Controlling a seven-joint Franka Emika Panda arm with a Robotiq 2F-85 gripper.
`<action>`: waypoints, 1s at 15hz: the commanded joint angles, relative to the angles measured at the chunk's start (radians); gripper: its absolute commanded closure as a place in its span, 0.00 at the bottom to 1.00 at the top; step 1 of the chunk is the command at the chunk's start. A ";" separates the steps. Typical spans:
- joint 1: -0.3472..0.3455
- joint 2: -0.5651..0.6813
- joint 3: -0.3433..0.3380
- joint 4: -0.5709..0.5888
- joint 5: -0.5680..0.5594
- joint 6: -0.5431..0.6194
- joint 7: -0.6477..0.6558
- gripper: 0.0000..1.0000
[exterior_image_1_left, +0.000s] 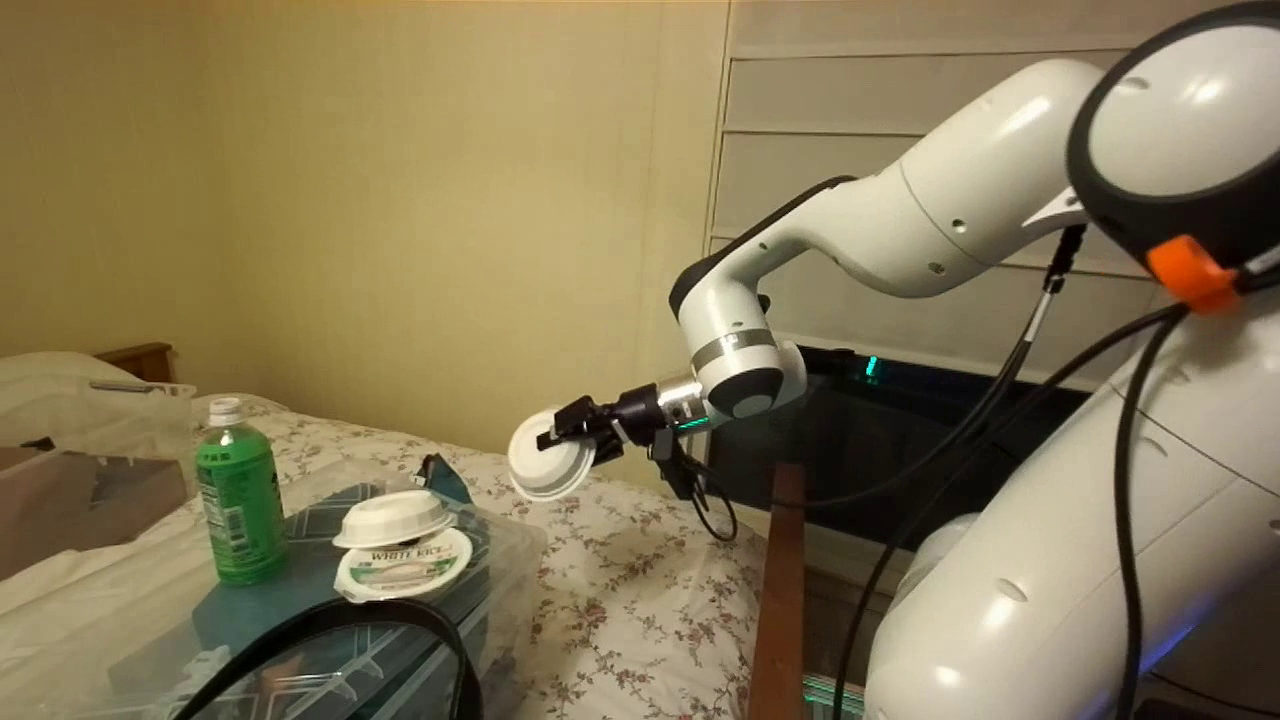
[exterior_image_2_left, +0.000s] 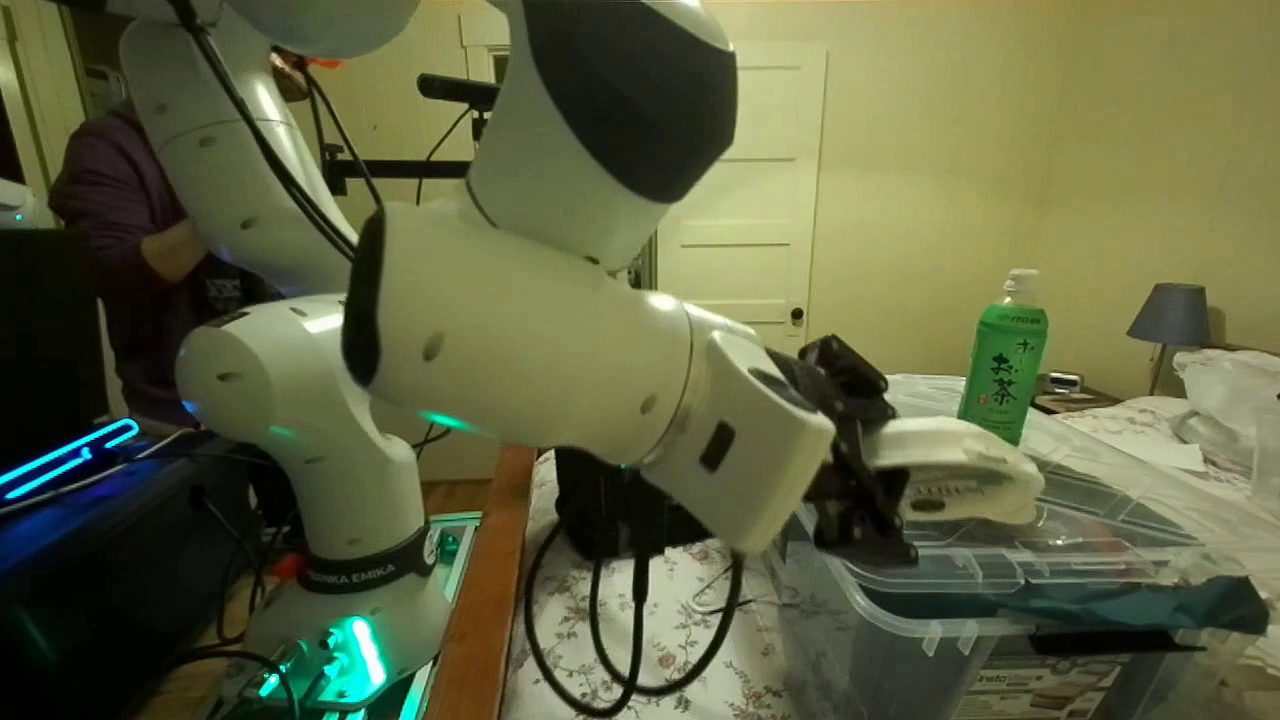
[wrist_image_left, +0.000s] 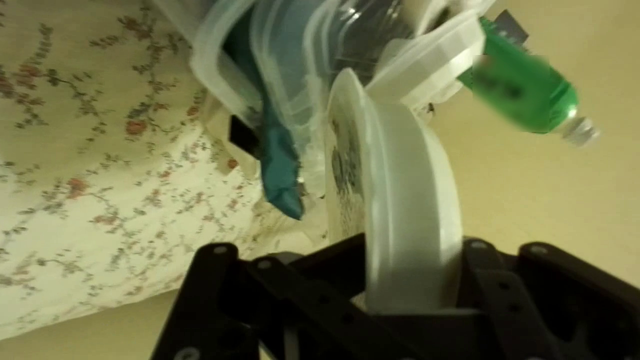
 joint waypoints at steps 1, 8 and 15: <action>0.009 -0.246 0.092 -0.122 0.080 -0.013 -0.046 0.93; 0.091 -0.213 0.153 -0.048 0.119 -0.280 0.127 0.93; 0.192 -0.006 0.292 -0.060 0.174 -0.277 0.215 0.93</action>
